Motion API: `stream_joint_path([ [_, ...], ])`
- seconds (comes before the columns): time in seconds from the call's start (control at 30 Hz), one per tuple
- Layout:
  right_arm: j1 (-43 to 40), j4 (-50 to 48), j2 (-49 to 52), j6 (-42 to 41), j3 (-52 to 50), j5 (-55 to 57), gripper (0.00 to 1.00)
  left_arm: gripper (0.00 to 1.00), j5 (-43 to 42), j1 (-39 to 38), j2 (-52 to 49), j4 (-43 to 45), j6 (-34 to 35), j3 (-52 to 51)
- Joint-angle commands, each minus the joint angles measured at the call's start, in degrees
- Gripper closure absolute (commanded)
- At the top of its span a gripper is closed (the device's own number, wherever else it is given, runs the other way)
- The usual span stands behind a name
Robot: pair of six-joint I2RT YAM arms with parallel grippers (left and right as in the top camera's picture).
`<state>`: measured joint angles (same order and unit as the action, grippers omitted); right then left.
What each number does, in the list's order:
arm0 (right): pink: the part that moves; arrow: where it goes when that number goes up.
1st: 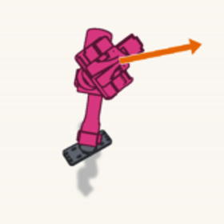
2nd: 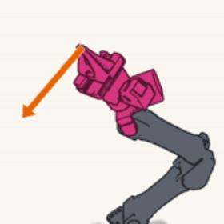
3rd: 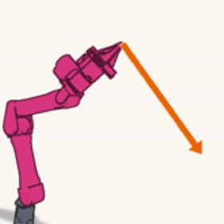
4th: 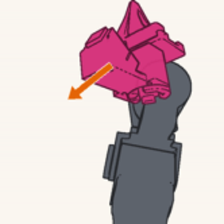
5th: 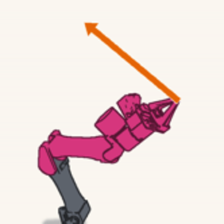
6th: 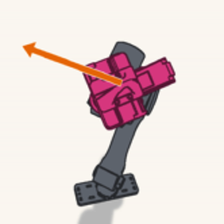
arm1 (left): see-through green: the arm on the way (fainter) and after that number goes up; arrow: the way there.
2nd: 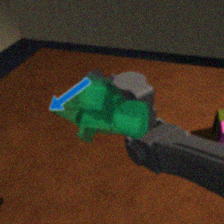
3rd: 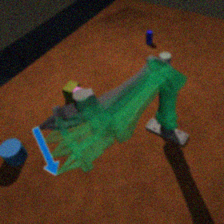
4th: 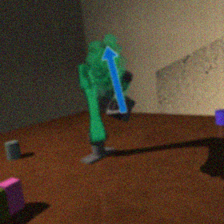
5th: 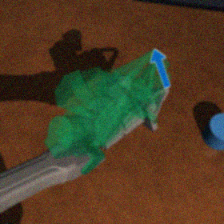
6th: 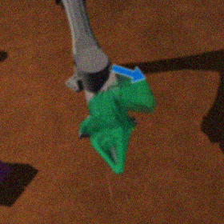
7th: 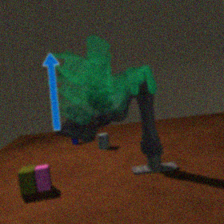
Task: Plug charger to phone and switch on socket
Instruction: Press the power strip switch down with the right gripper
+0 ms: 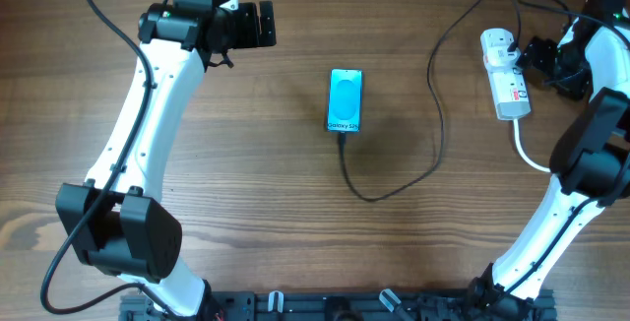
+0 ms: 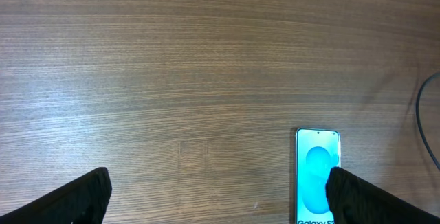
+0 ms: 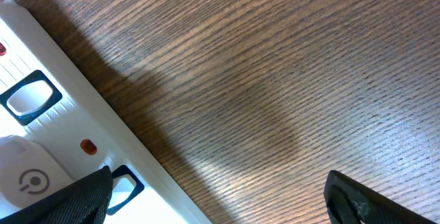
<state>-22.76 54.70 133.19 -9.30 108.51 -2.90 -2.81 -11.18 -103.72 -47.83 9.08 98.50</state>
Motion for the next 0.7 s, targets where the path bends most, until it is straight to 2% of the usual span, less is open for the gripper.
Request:
stream_joint_path([
  [0.0, 4.5, 2.2, 3.0, 1.7, -2.8, -3.2, 0.0, 0.0, 1.0, -0.2, -0.4, 0.0, -0.9, -0.2],
  [0.37, 5.9, 3.5, 2.4, 0.6, -2.8, -3.2, 0.0, 0.0, 1.0, -0.2, -0.4, 0.0, -0.9, -0.2],
  [0.5, 5.9, 3.7, -5.2, -1.3, -2.8, -4.0, 0.0, 0.0, 1.0, -0.2, -0.4, 0.0, -0.9, -0.2],
  [0.67, 5.9, 9.5, -23.6, -1.9, -2.8, -3.6, 0.0, 0.0, 1.0, -0.2, -0.4, 0.0, -0.9, -0.2],
])
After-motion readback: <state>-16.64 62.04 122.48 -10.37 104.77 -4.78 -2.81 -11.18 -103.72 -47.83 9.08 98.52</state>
